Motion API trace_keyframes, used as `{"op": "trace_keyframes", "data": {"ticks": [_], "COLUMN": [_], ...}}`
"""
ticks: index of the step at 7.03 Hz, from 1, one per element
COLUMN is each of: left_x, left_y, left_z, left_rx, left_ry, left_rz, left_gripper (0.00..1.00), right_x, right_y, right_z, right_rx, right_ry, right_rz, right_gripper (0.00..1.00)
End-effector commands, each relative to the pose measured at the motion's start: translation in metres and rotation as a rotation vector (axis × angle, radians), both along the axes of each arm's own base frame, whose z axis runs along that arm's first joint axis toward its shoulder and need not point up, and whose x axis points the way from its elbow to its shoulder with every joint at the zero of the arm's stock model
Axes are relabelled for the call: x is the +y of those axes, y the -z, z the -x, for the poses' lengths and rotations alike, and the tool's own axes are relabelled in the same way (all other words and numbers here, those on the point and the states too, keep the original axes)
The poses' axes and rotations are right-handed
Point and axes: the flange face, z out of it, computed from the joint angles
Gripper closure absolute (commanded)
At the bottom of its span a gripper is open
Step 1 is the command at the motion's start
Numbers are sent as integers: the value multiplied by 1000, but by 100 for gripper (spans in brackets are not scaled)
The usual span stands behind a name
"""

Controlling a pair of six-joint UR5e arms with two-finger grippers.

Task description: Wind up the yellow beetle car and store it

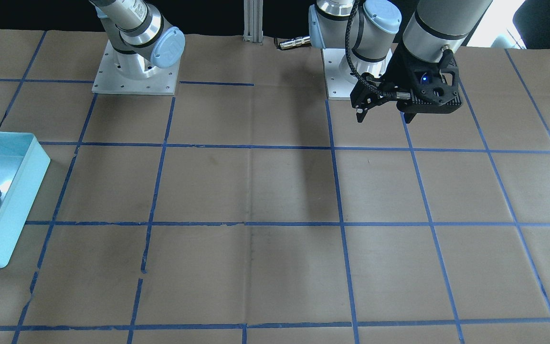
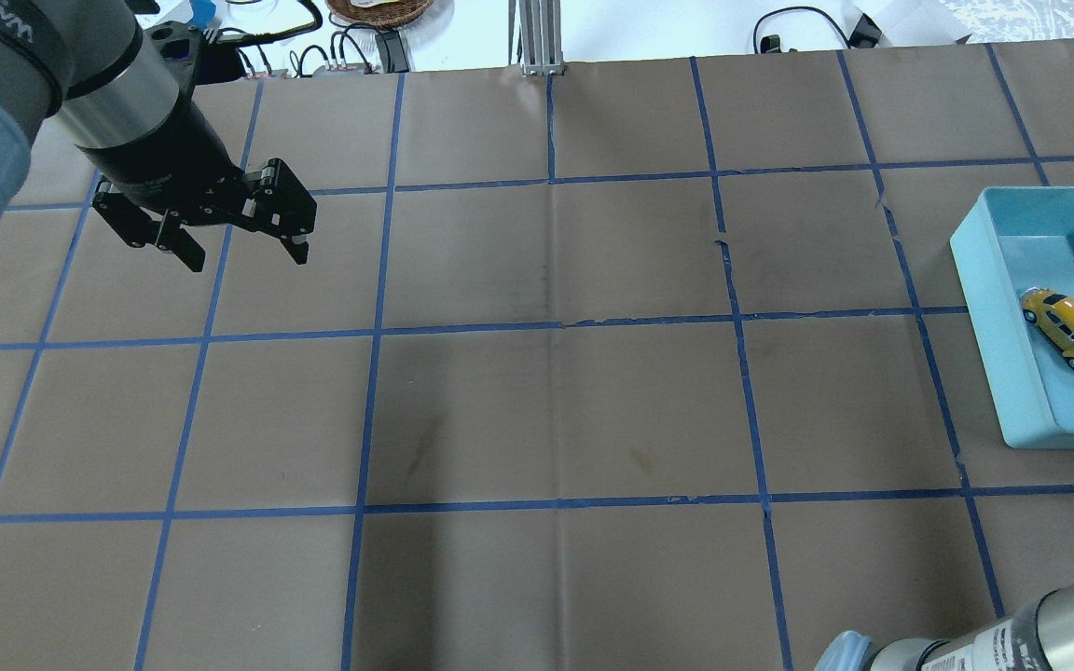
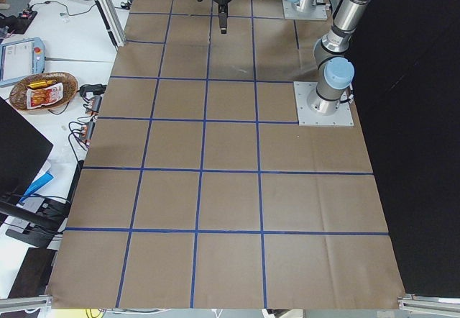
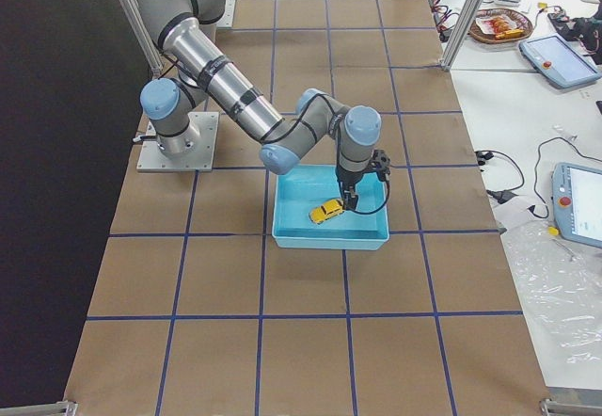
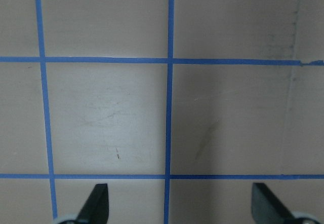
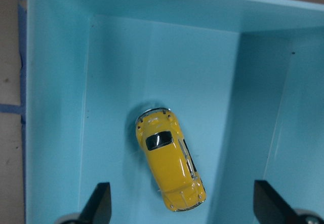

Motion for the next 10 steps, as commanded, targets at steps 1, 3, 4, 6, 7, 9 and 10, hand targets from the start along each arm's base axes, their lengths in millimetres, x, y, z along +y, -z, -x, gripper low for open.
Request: {"op": "trace_keyframes", "data": {"ticks": [1, 3, 4, 6, 7, 9, 10], "left_x": [-1, 1, -2, 3, 3, 4, 3], "left_y": [-1, -2, 0, -4, -3, -6, -5], "left_z": [1, 1, -1, 0, 0, 0, -1], "left_rx": [0, -2, 0, -3, -3, -3, -3], "left_ry": [1, 2, -1, 1, 2, 2, 1], "left_rz": [3, 5, 3, 6, 5, 9, 8], "left_gripper": [0, 0, 0, 0, 0, 0, 0], "right_x": [28, 37, 28, 12, 14, 18, 21], "right_y": [-73, -120, -134, -171, -187, -205, -206], "right_z": [-28, -74, -105, -175, -210, -280, -315], "right_rx": [11, 23, 30, 24, -6, -63, -75], "right_ry": [-7, -55, -64, -81, -68, -47, -16], "right_rz": [18, 55, 84, 153, 155, 161, 154], "right_gripper": [1, 1, 1, 1, 1, 1, 1]}}
